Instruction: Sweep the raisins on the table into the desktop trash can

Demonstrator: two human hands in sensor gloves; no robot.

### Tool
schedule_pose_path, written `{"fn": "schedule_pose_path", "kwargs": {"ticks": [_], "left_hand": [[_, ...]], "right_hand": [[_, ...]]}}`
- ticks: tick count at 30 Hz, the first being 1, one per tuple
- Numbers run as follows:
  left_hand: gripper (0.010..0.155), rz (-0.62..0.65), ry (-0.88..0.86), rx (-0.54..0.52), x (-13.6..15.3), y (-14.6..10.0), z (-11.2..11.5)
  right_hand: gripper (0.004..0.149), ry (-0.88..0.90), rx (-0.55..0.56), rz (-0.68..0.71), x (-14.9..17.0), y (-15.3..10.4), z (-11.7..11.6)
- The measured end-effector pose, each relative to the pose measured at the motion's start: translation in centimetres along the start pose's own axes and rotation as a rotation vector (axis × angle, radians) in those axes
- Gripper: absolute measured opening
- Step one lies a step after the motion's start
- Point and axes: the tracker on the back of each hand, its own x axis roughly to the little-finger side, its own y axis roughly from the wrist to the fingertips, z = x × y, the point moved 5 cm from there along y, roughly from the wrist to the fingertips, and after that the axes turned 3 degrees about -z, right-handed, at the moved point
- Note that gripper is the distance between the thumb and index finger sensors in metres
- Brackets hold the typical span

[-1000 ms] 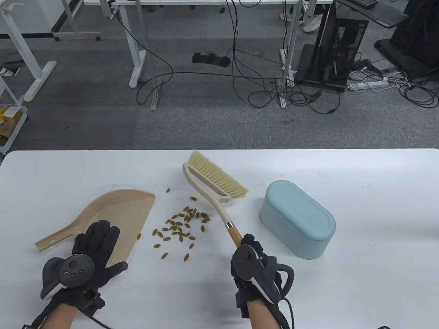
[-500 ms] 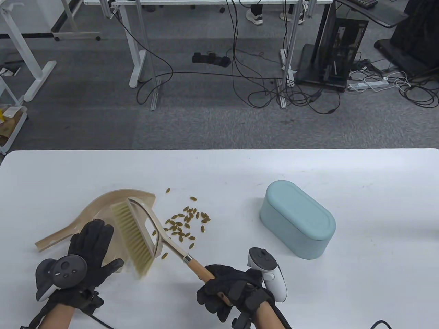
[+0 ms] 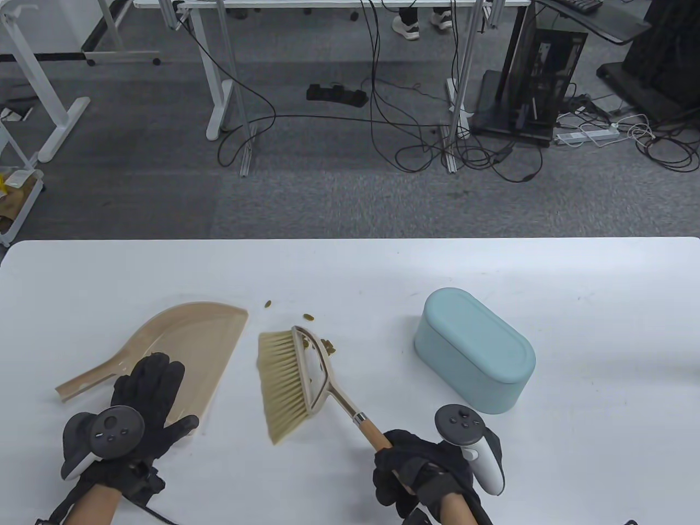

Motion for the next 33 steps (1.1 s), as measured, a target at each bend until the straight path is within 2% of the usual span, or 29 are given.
{"fn": "schedule_pose_path", "kwargs": {"ticks": [6, 8, 10, 13, 17, 21, 23, 27, 33], "left_hand": [[0.087, 0.003, 0.011, 0.004, -0.1, 0.0, 0.2], [0.086, 0.006, 0.015, 0.006, -0.1, 0.0, 0.3], [0.086, 0.011, 0.017, 0.007, -0.3, 0.0, 0.3], [0.086, 0.013, 0.024, 0.012, -0.4, 0.1, 0.5], [0.086, 0.014, 0.023, 0.014, -0.4, 0.1, 0.5], [0.086, 0.021, 0.039, 0.033, -0.6, 0.1, 0.9], [0.086, 0.022, 0.024, 0.021, -0.7, 0.1, 0.7], [0.086, 0.011, 0.033, 0.035, -0.5, 0.2, 1.0], [0.086, 0.017, 0.053, 0.044, -0.8, 0.2, 1.2]], "right_hand": [[0.071, -0.048, 0.115, 0.032, -0.4, -1.4, 2.1], [0.072, 0.028, 0.067, 0.140, -1.3, -1.1, 1.7], [0.072, 0.119, 0.043, 0.191, -2.4, -0.7, 0.9], [0.072, 0.184, -0.008, 0.238, -4.3, 1.1, -0.6], [0.072, 0.252, -0.036, 0.211, -6.1, 5.1, -3.2], [0.073, 0.307, -0.056, 0.157, -6.1, 8.0, -4.6], [0.073, 0.311, -0.043, 0.112, -5.4, 8.3, -4.6], [0.073, 0.383, -0.070, 0.083, -4.1, 7.2, -4.0], [0.077, 0.381, -0.043, 0.014, -2.2, 2.2, -2.1]]}}
